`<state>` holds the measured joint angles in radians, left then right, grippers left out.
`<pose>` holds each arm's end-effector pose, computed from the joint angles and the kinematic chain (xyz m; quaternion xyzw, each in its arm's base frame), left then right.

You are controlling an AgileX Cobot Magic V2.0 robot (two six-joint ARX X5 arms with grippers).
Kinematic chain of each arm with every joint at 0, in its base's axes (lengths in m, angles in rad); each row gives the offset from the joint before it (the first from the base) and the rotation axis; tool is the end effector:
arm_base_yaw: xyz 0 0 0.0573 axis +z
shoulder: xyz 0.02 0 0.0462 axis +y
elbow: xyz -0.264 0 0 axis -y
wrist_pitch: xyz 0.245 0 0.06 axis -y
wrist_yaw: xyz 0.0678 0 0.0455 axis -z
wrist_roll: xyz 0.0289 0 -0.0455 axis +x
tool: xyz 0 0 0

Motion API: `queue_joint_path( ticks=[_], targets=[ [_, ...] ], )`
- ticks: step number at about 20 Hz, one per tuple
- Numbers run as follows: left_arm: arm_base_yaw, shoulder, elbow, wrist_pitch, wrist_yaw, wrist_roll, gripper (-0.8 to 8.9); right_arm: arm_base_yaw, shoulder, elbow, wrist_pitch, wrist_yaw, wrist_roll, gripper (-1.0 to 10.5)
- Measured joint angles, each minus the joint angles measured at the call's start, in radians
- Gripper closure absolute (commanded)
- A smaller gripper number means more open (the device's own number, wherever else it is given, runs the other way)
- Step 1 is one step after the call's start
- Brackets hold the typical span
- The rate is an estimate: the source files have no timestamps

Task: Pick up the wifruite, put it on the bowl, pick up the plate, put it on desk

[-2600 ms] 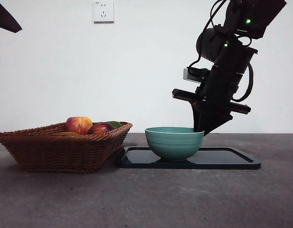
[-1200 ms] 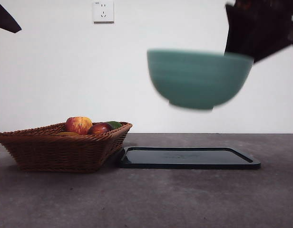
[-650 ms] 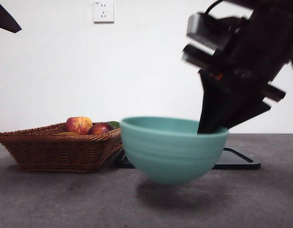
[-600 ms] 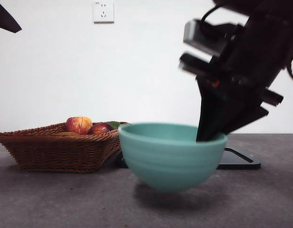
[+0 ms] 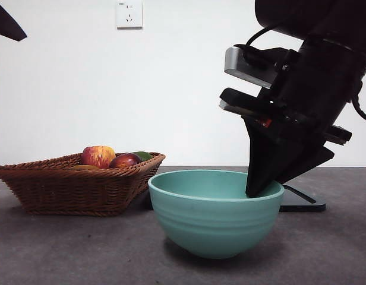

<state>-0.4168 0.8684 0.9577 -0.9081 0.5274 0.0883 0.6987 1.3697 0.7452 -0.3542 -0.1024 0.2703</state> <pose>0.1326 -0.0746 0.3189 0.0141 0.3787 -0.4343 0.8172 0.1933 0.1663 0.1875 -0.0273 0.4916 0.2805 0.8240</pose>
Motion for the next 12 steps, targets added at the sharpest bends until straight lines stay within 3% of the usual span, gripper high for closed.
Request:
queue_joint_path(
  ticks=[4, 12],
  targets=[
    [0.0, 0.0, 0.0, 0.0, 0.0, 0.0, 4.7, 0.0, 0.0, 0.0, -0.005, 0.0, 0.0, 7.2],
    [0.0, 0.0, 0.0, 0.0, 0.0, 0.0, 4.7, 0.0, -0.055, 0.0, -0.019, 0.017, 0.023, 7.1]
  ],
)
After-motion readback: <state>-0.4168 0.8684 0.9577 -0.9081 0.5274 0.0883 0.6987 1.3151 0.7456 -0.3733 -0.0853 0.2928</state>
